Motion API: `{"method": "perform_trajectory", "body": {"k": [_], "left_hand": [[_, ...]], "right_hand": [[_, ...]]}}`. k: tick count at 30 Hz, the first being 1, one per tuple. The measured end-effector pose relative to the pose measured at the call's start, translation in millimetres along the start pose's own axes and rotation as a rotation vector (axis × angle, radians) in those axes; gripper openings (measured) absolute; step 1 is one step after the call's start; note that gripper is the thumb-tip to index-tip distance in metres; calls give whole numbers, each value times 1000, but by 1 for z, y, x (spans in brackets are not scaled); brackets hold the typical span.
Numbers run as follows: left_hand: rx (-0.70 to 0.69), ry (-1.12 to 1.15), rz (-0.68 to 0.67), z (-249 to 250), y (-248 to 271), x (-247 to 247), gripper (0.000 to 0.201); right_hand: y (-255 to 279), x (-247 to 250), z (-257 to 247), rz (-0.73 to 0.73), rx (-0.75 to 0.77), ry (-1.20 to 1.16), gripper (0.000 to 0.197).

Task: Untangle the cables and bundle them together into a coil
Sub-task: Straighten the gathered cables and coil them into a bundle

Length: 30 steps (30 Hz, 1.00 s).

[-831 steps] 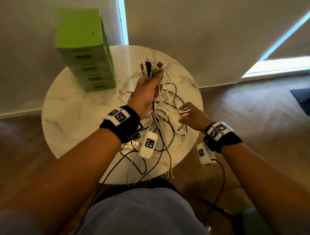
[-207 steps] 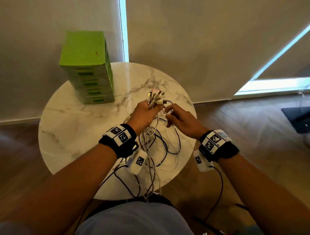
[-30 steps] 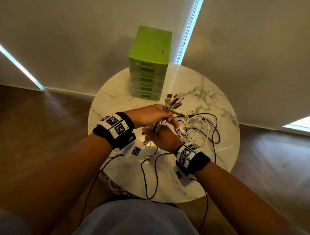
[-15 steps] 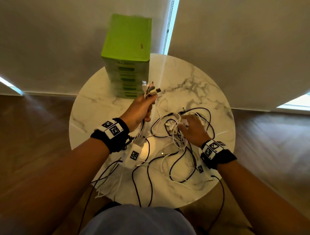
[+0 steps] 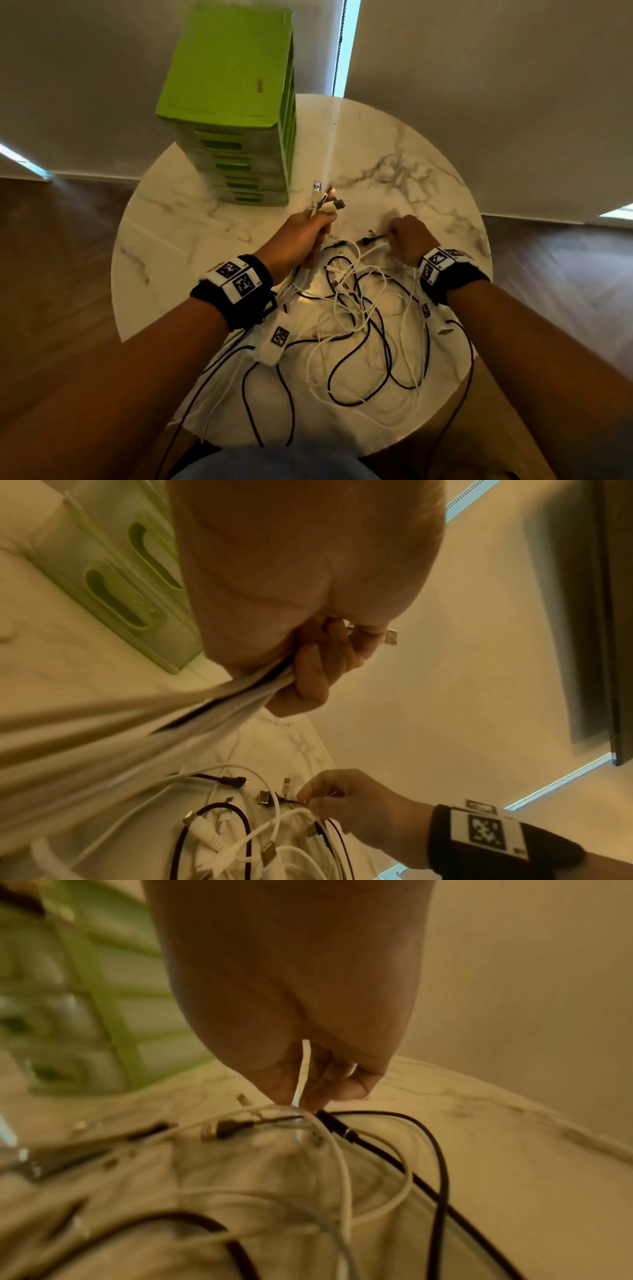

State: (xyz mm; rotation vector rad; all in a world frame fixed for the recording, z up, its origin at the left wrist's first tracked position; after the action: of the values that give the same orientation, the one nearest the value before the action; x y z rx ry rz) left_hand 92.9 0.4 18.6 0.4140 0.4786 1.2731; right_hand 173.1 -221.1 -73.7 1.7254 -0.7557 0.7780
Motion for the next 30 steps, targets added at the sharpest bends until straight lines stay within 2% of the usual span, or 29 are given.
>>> {"method": "perform_trajectory", "body": {"k": [2,4,7,10,12,14,17,19,21,23,25,26,29,30], "left_hand": [[2,7,15,-2,-3,-1,30],[-4,18,19,-3,-4,0,29],[-16,37,39,-6,-8,0,26],[-30,93,125,-11,-13,6,21],[-37,169,178,-14,-16,11,27],[-45,224,224,-16,-18,16,33],[-79,309,271,-16,-15,16,28],[-84,388,296,-16,-11,13,21],[-92,449,289,-15,-4,8,15],[-125,472,256,-12,3,2,10],[-174,455,204,-10,13,-2,11],[-195,444,178,-9,17,-4,15],[-247,426,105,-7,33,-8,61],[-267,421,95,-6,40,-8,67]], "right_hand": [[-6,-8,3,-32,-26,135,27],[-9,-8,0,19,-17,226,29],[-12,-8,0,50,17,354,24],[-7,-2,-2,50,100,427,20],[0,17,-11,125,153,312,16],[11,48,-20,267,217,-2,8],[38,92,-43,418,312,-526,14],[57,105,-66,488,337,-704,13],[76,100,-93,470,354,-835,12],[90,81,-118,381,376,-978,9],[105,58,-140,324,362,-1021,12],[112,49,-148,318,350,-1004,14],[130,29,-166,328,341,-957,14],[136,24,-171,328,349,-949,13]]}}
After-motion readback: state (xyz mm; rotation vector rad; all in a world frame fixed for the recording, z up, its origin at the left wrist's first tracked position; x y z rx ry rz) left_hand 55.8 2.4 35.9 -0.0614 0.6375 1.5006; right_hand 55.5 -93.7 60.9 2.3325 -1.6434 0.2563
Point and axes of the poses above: each hand's wrist, its own y-axis away from the middle knuckle, its own x-axis out of the back of the hand, z = x × y, the point moved 6 cm from there along -y, towards the middle knuckle, and after that the axes turned 8 degrees about -z, right-handed, at the moved point
